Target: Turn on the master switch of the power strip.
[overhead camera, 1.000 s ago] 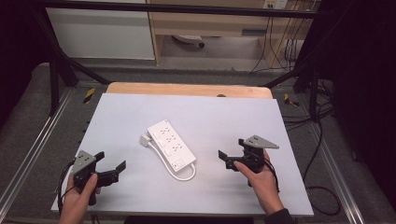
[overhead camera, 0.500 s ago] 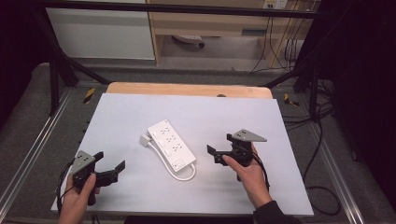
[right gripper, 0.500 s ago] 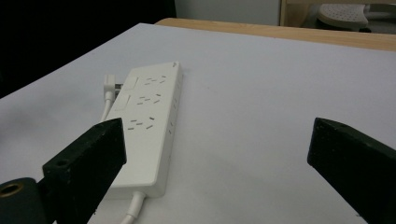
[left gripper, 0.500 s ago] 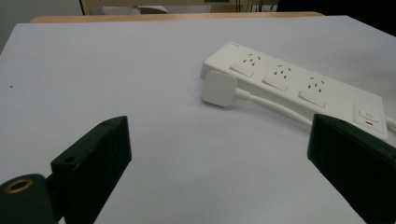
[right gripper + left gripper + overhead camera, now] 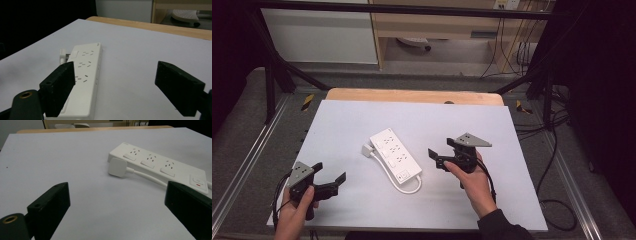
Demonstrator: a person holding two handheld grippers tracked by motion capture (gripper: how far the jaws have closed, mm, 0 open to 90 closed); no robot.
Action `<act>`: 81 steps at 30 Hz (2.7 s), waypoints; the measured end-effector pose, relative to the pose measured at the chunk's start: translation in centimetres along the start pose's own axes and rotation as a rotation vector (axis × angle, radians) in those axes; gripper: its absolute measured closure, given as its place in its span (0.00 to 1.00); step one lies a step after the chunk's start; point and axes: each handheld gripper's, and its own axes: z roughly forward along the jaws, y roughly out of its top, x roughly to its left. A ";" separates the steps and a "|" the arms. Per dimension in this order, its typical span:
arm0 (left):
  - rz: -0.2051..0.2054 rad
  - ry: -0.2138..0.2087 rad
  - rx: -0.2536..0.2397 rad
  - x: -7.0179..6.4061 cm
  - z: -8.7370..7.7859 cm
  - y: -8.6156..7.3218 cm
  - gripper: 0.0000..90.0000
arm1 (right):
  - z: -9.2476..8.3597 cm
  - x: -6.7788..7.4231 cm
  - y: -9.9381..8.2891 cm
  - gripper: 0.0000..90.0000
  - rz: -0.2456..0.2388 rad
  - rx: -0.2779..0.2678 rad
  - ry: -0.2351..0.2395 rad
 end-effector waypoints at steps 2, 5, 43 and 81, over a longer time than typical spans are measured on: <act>-0.002 0.003 -0.002 0.0 0.0 0.0 0.07 | 0.1 0.1 0.0 0.23 -0.003 0.001 0.003; -0.001 0.004 0.000 0.0 0.0 0.0 0.07 | 0.4 0.3 0.1 0.27 -0.011 0.003 0.014; 0.019 -0.006 0.011 -0.1 0.0 -0.1 0.07 | 3.2 3.5 0.3 0.97 -0.101 0.013 0.075; 0.021 -0.007 0.016 -0.1 0.0 -0.1 0.07 | 4.9 4.9 -0.3 1.00 -0.121 0.073 0.109</act>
